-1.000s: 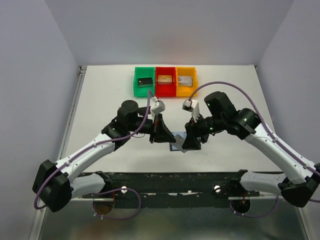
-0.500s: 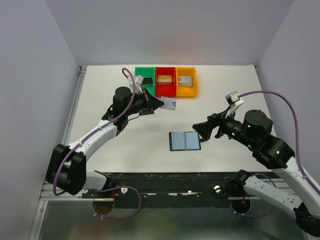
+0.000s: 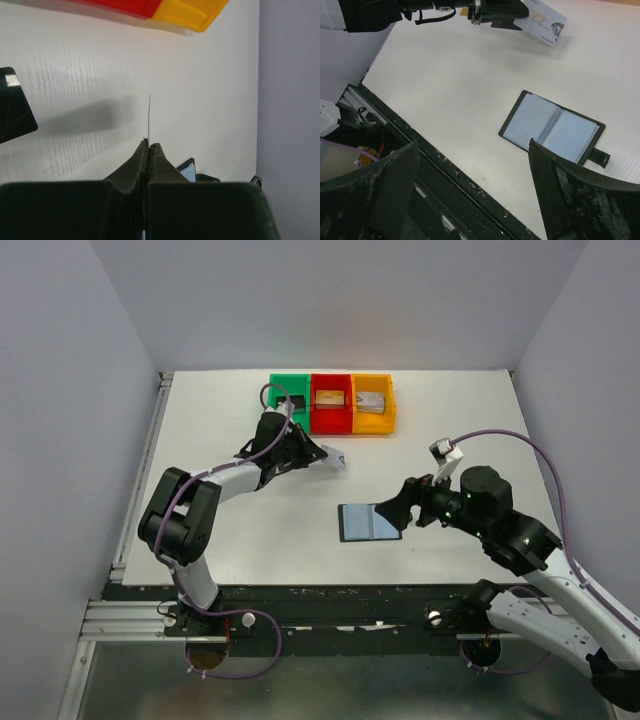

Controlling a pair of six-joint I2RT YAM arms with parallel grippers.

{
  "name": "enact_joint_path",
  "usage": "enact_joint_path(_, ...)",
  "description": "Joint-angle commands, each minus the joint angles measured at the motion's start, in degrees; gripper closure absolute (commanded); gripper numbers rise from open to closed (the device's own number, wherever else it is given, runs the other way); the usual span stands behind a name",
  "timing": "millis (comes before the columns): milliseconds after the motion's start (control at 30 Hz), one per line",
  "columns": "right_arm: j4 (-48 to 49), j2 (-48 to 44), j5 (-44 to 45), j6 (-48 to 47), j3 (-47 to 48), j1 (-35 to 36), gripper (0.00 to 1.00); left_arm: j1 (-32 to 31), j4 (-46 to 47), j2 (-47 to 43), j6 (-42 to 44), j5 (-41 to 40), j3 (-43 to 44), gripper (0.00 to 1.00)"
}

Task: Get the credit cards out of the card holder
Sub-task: Place the credit card at the center of the board.

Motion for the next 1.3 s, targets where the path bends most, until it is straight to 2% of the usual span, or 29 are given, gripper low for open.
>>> enact_joint_path(0, 1.66, 1.46, -1.70, 0.67, 0.05, 0.01, 0.04, 0.19, 0.62, 3.45, -1.25, -1.27, 2.91, 1.00)
enact_joint_path(200, 2.72, 3.04, -3.38, 1.63, -0.74, 0.01, 0.04, 0.19, 0.89, 7.32, -2.22, -2.32, 4.32, 1.00)
enact_joint_path(800, 4.83, 4.97, -5.31, 2.25, -1.80, 0.01, 0.04, 0.37, 1.77, 11.37, -2.84, -2.41, 5.12, 1.00)
enact_joint_path(1033, 4.83, 5.50, -5.31, 1.90, -1.89, 0.01, 0.04, 1.16, 0.71, 11.37, -1.78, -2.24, 5.29, 0.75)
enact_joint_path(1267, 4.83, 6.29, -5.22, 1.64, -1.54, 0.01, 0.04, 1.95, -0.60, 11.37, -0.82, -1.88, 5.56, 0.63)
